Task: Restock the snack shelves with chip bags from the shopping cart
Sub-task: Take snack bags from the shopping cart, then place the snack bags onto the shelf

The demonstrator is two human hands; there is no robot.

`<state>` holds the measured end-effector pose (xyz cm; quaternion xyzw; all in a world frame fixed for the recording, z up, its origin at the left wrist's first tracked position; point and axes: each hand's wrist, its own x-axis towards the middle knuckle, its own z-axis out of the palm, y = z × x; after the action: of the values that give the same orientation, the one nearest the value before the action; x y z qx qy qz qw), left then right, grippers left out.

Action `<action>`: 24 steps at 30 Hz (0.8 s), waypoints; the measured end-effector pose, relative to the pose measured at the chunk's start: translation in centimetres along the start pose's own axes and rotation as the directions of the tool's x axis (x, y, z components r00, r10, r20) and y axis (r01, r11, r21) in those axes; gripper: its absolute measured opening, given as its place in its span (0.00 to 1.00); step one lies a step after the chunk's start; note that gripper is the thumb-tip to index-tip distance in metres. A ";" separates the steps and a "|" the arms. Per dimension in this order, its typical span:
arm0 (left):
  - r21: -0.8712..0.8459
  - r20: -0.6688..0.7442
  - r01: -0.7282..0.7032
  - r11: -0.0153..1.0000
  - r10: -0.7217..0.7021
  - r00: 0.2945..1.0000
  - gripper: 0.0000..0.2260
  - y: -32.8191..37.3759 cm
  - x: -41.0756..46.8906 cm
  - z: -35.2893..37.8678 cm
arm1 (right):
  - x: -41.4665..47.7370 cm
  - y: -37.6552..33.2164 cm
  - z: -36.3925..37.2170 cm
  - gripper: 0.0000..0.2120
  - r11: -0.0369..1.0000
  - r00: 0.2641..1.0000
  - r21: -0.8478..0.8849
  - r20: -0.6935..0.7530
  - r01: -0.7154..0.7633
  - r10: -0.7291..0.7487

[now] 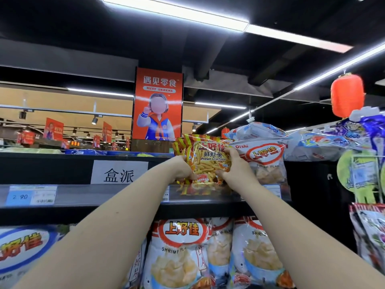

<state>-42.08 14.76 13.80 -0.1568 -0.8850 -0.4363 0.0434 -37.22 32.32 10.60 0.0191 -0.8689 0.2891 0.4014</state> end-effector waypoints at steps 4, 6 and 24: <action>0.025 -0.035 -0.013 1.000 0.014 0.999 0.39 -0.4 -0.2 0.1 | -0.4 0.0 -0.1 0.34 0.994 0.999 -0.102 -0.034 0.031 -0.035; 0.051 -0.101 -0.056 0.997 0.061 0.993 0.37 -0.5 -0.4 0.0 | -0.9 -0.4 -0.5 0.34 0.953 0.993 -0.294 -0.073 0.065 -0.090; 0.782 -0.135 -0.403 0.475 0.760 0.635 0.17 1.5 -7.0 8.3 | -7.5 0.9 -4.5 0.16 0.626 0.929 -0.770 -0.131 0.126 -0.347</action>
<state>-34.49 20.48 8.29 -0.3204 -0.8259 -0.0532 0.4609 -29.35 33.92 7.13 -0.0719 -0.8372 -0.1504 0.5208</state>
